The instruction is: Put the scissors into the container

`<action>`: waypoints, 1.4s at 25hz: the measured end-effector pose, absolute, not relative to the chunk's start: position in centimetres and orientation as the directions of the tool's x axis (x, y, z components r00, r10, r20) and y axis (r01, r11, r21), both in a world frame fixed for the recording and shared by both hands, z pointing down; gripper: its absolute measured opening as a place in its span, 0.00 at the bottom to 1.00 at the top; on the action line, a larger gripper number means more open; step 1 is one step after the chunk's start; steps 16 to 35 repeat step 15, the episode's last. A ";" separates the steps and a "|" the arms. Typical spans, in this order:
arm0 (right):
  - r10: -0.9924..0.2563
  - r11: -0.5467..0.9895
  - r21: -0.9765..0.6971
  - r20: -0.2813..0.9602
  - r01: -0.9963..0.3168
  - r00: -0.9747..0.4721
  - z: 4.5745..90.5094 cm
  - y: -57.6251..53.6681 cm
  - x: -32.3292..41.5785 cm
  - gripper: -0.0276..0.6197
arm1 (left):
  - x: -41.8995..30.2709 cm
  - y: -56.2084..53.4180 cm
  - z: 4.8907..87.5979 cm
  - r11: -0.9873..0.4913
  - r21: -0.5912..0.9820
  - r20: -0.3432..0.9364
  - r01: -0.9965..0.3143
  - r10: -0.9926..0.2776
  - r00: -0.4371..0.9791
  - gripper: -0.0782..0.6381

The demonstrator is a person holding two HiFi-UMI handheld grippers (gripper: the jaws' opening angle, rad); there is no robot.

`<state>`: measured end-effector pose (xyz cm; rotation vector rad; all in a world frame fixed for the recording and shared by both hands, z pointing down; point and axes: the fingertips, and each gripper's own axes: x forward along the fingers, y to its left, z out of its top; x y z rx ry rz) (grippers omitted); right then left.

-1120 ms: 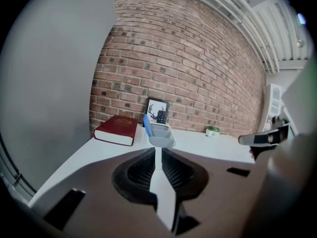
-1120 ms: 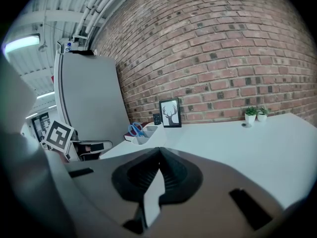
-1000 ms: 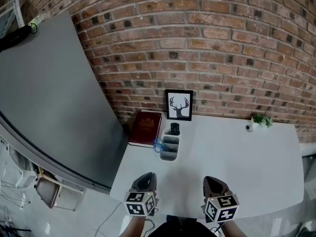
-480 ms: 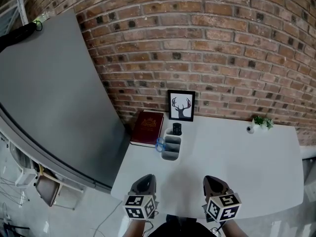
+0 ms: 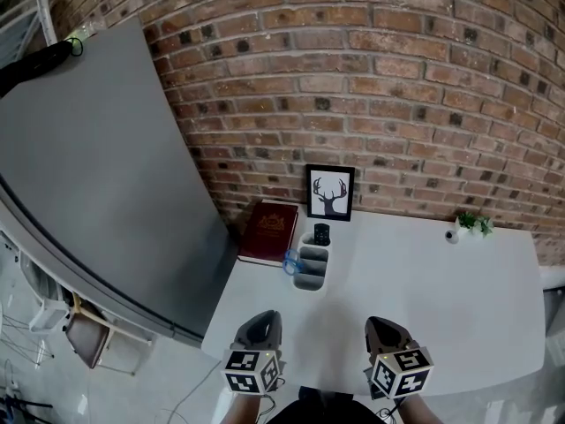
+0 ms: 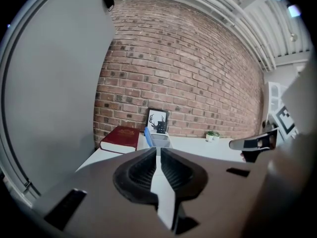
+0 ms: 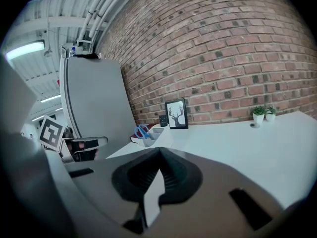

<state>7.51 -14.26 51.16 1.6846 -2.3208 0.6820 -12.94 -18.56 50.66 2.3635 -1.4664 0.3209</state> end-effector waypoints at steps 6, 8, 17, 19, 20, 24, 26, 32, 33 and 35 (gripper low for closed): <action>-0.849 0.247 -0.244 0.411 -0.938 -0.331 51.0 -14.6 7.7 0.04 | -12.7 -19.0 50.6 -0.408 0.173 0.364 -0.897 -0.819 0.443 0.15; -0.850 0.246 -0.241 0.411 -0.939 -0.328 51.0 -14.8 7.7 0.04 | -12.6 -19.2 50.8 -0.410 0.176 0.366 -0.895 -0.817 0.446 0.15; -0.846 0.255 -0.241 0.413 -0.936 -0.337 51.0 -15.0 7.6 0.04 | -12.6 -19.2 51.2 -0.408 0.184 0.379 -0.894 -0.810 0.448 0.15; -0.846 0.255 -0.241 0.413 -0.936 -0.337 51.0 -15.0 7.6 0.04 | -12.6 -19.2 51.2 -0.408 0.184 0.379 -0.894 -0.810 0.448 0.15; -0.846 0.255 -0.241 0.413 -0.936 -0.337 51.0 -15.0 7.6 0.04 | -12.6 -19.2 51.2 -0.408 0.184 0.379 -0.894 -0.810 0.448 0.15; -0.846 0.255 -0.241 0.413 -0.936 -0.337 51.0 -15.0 7.6 0.04 | -12.6 -19.2 51.2 -0.408 0.184 0.379 -0.894 -0.810 0.448 0.15; -0.846 0.255 -0.241 0.413 -0.936 -0.337 51.0 -15.0 7.6 0.04 | -12.6 -19.2 51.2 -0.408 0.184 0.379 -0.894 -0.810 0.448 0.15; -0.846 0.255 -0.241 0.413 -0.936 -0.337 51.0 -15.0 7.6 0.04 | -12.6 -19.2 51.2 -0.408 0.184 0.379 -0.894 -0.810 0.448 0.15; -0.846 0.255 -0.241 0.413 -0.936 -0.337 51.0 -15.0 7.6 0.04 | -12.6 -19.2 51.2 -0.408 0.184 0.379 -0.894 -0.810 0.448 0.15; -0.846 0.255 -0.241 0.413 -0.936 -0.337 51.0 -15.0 7.6 0.04 | -12.6 -19.2 51.2 -0.408 0.184 0.379 -0.894 -0.810 0.448 0.15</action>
